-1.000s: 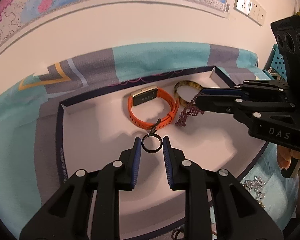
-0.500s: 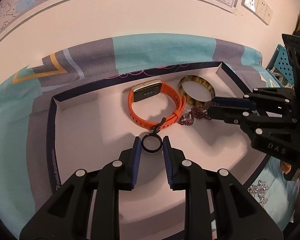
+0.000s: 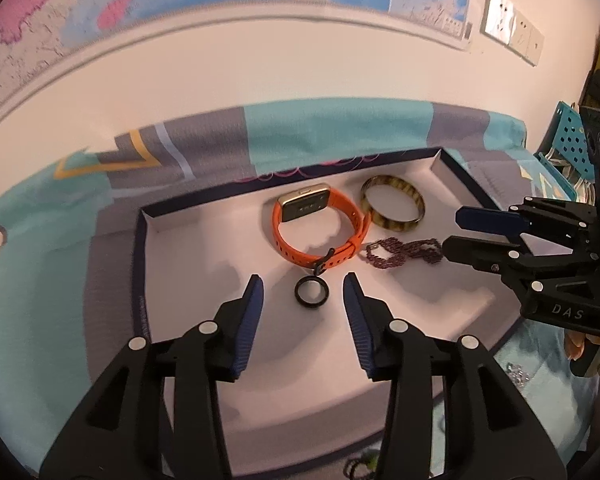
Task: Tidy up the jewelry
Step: 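Carry the beaded bracelet and black ring into the tray and open both tools, then move both tools back out of the tray toward the remaining jewelry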
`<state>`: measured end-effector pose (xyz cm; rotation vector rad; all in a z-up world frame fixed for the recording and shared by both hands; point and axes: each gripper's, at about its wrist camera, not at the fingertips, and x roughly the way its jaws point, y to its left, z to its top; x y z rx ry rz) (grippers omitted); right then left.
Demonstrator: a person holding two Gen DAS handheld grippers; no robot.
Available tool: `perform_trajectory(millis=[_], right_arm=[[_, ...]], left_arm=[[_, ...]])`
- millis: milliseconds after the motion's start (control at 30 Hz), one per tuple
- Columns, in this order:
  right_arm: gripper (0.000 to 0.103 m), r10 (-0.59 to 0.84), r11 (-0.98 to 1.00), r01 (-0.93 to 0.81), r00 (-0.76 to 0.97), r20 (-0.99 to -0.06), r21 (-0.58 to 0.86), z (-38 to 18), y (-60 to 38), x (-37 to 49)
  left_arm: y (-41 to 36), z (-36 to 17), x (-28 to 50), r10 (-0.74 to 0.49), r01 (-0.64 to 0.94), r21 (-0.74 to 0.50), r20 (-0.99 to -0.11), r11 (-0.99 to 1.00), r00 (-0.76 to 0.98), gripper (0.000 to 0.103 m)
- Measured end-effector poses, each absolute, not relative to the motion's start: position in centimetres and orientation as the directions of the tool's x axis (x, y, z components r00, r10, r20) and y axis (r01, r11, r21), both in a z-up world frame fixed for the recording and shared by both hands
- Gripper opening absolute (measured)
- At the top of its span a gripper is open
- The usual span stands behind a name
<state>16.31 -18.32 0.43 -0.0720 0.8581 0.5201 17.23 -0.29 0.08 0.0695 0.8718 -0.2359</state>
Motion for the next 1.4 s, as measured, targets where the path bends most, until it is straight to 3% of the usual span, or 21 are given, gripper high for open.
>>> perform_trajectory(millis=[600, 1400], right_arm=[[0.053, 0.495, 0.838, -0.508, 0.558, -0.666, 0.198, 3.2, -18.5, 9.3], [0.053, 0.468, 0.844, -0.495, 0.494, -0.733, 0.205, -0.5, -20.4, 2.0]], left_arm=[[-0.2, 3.6, 9.9, -0.181, 0.251, 0.007, -0.673, 0.968, 0.717, 0.056], [0.8, 0.2, 3.5, -0.224, 0.307, -0.013, -0.715, 0.952, 0.663, 0.057]])
